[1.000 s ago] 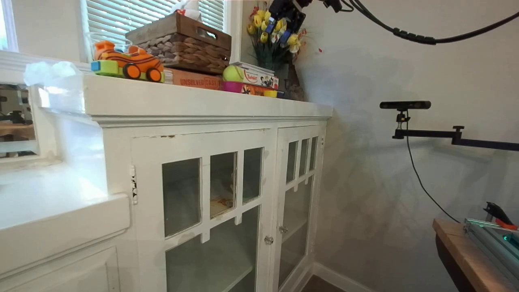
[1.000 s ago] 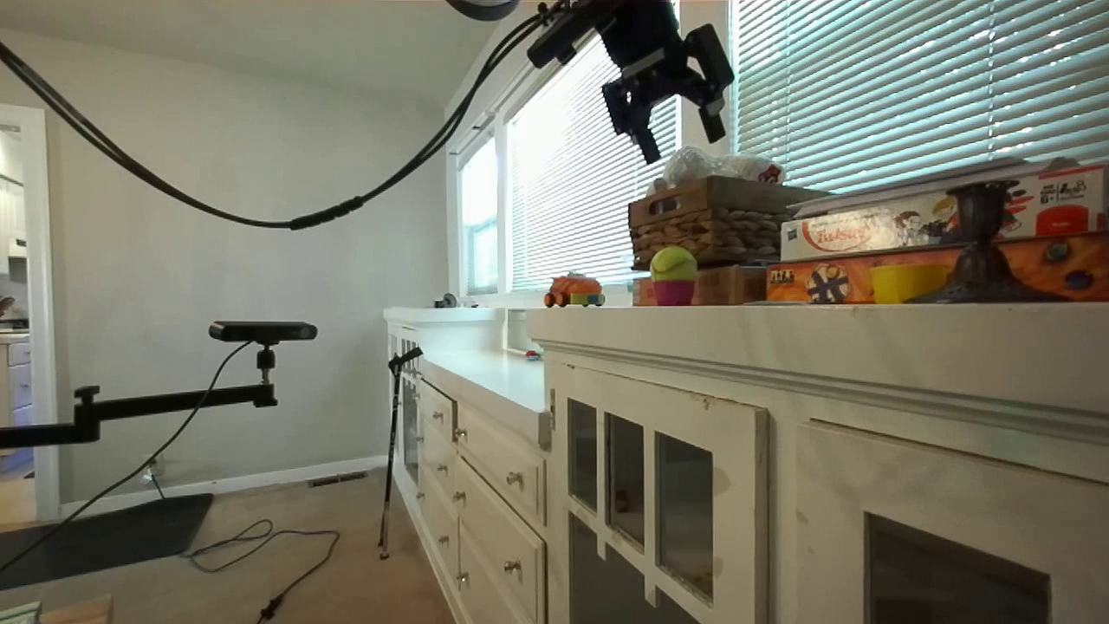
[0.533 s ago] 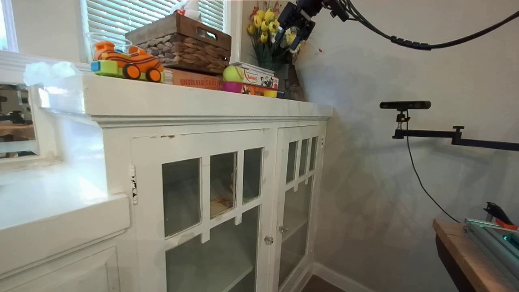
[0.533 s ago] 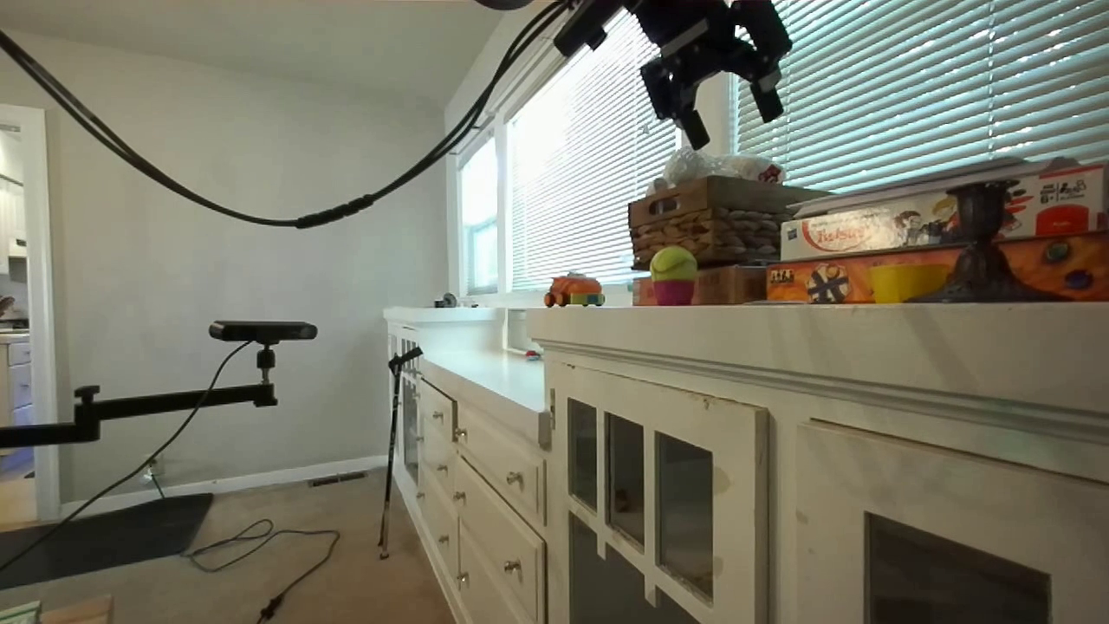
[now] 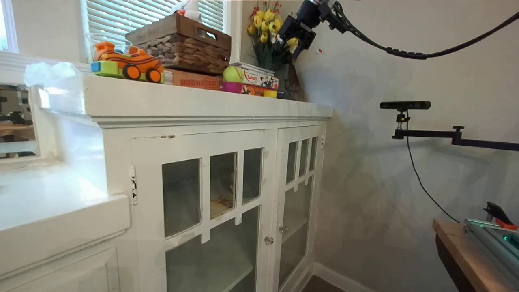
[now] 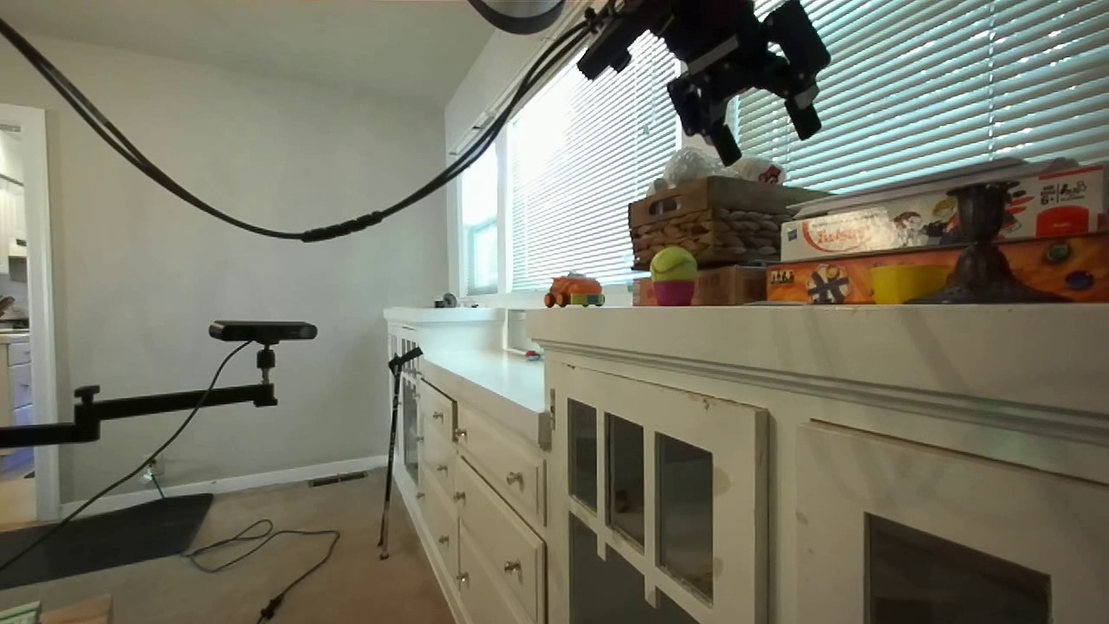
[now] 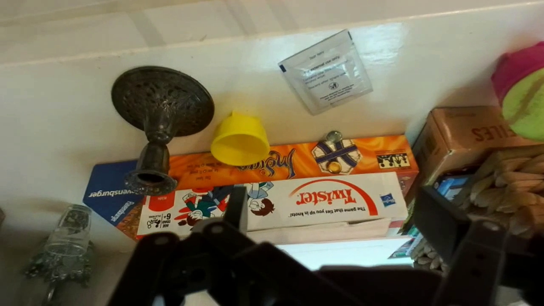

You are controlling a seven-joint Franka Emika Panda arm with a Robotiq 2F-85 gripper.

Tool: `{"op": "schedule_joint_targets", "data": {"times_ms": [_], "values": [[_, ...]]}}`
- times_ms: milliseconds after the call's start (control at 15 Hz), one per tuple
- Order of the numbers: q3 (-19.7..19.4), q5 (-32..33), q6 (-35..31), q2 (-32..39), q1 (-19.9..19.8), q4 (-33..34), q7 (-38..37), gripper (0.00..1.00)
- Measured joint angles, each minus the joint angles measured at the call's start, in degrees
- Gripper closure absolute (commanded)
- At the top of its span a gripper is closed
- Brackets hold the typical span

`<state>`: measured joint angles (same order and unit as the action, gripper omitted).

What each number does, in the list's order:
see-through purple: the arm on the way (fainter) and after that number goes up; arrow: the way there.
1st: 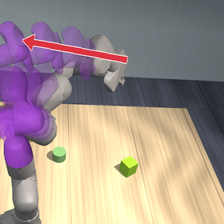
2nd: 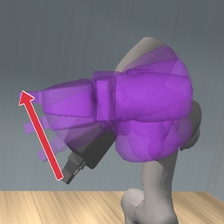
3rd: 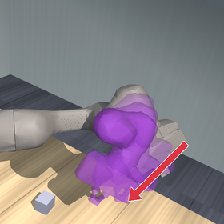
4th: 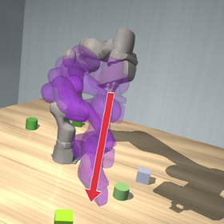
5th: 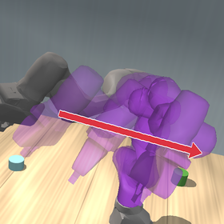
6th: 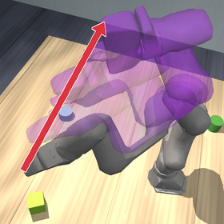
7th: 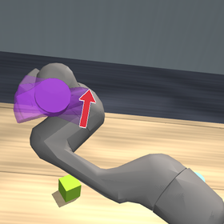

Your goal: Put the tennis ball inside the brown cup then move the yellow cup to the left

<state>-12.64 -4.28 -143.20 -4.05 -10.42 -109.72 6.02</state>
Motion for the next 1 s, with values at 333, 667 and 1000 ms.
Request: {"op": "schedule_joint_targets", "data": {"times_ms": [333,667,1000], "values": [[0.0,0.0,-2.4,3.2,0.0,0.0,0.0,0.0],[-0.1,0.0,-4.7,6.2,-0.5,0.0,0.0,0.0],[-0.1,-0.5,-8.2,8.7,-1.6,0.4,0.7,0.0]]}}
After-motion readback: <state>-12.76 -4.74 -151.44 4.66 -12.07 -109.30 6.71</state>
